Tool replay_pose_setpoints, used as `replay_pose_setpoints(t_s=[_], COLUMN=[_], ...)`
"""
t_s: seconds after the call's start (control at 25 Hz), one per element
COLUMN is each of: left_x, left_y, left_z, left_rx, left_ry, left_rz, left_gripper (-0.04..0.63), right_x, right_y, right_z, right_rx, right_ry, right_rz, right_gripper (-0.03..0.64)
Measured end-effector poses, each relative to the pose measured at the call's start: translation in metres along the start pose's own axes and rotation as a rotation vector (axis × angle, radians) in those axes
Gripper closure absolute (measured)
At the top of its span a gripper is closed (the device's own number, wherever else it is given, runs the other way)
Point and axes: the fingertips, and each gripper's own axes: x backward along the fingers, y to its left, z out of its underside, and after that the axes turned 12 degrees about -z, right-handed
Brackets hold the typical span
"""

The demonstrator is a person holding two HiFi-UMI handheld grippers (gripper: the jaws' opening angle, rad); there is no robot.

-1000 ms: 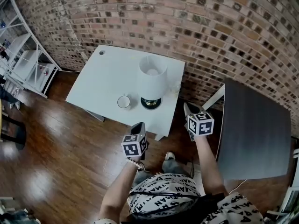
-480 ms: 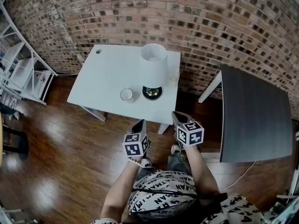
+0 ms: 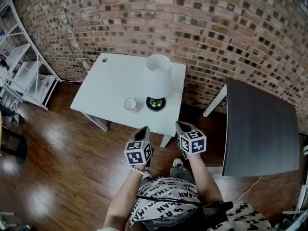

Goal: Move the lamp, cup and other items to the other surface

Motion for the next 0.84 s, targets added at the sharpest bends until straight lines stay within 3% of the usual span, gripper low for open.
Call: replay_pose_setpoints(t_s=[0.84], left_x=[-0.019], left_y=[-0.022], left_z=[-0.002], left_rx=[0.031], left_ry=[-0.008], left_rz=[-0.054], left_gripper=[0.594], right_x=[0.003], right_y=[-0.027], right_z=[-0.009], right_rx=[0.042], right_ry=[0.026], right_rz=[-0.047], right_gripper=[0.615])
